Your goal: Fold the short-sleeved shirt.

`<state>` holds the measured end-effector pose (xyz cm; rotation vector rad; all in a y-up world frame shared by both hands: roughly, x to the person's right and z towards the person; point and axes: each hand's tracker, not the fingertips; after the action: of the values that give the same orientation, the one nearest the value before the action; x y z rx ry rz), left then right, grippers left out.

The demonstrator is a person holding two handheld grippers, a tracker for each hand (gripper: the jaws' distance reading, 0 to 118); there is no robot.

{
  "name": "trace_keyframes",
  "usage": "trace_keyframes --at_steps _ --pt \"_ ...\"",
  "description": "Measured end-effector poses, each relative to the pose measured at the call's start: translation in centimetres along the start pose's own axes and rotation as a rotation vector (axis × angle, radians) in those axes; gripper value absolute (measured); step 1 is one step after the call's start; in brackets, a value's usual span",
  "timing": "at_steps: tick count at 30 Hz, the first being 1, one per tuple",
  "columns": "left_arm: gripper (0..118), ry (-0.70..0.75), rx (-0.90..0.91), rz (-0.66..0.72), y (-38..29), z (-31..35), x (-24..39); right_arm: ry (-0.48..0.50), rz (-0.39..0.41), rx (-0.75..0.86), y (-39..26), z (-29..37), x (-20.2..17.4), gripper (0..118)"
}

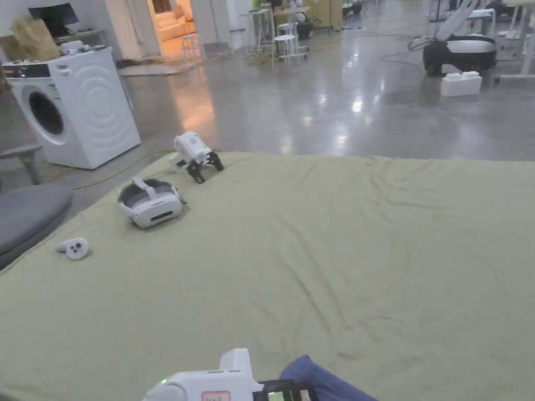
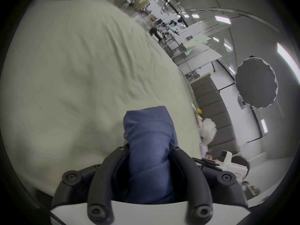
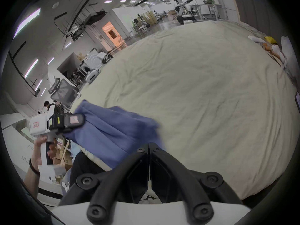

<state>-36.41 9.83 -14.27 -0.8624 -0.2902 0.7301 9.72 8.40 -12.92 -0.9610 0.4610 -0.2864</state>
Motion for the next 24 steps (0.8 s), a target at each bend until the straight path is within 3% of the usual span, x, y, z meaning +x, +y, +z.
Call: trace_keyframes --at_steps 4,7,10,11,14,15,17,19,21,24 --pt "33 0.273 0.125 0.041 7.0 9.4 -8.7 -0.014 -0.021 -0.008 -0.5 0.0 1.0 0" --pt "33 0.496 0.190 0.054 10.1 12.5 -13.5 -0.035 -0.050 -0.028 -1.2 -0.5 2.0 0" --pt "35 0.471 0.176 0.066 11.0 11.2 -16.0 -0.032 -0.093 -0.040 -1.5 -0.9 2.7 0" --pt "43 0.466 0.175 0.057 10.9 10.6 -16.3 -0.032 -0.096 -0.041 -1.6 -0.9 2.8 0" --pt "88 0.616 0.184 0.055 11.1 9.1 -17.0 -0.034 -0.094 -0.023 -1.3 -0.4 2.8 0" --pt "94 0.662 0.186 0.057 11.3 9.6 -16.8 -0.026 -0.093 -0.015 -1.1 -0.1 2.9 0" --pt "93 0.803 0.240 0.029 11.5 11.3 -14.9 -0.013 -0.073 0.023 -0.7 1.0 2.9 0" --pt "93 0.941 0.321 -0.108 11.0 13.5 -11.2 -0.012 -0.031 0.088 -0.1 2.1 2.9 0" --pt "93 0.843 0.421 -0.313 9.5 16.5 -6.1 -0.044 0.020 0.156 0.4 3.4 2.8 0" --pt "93 0.740 0.583 -0.465 5.9 20.2 2.9 -0.106 0.097 0.263 1.1 6.2 2.1 0"
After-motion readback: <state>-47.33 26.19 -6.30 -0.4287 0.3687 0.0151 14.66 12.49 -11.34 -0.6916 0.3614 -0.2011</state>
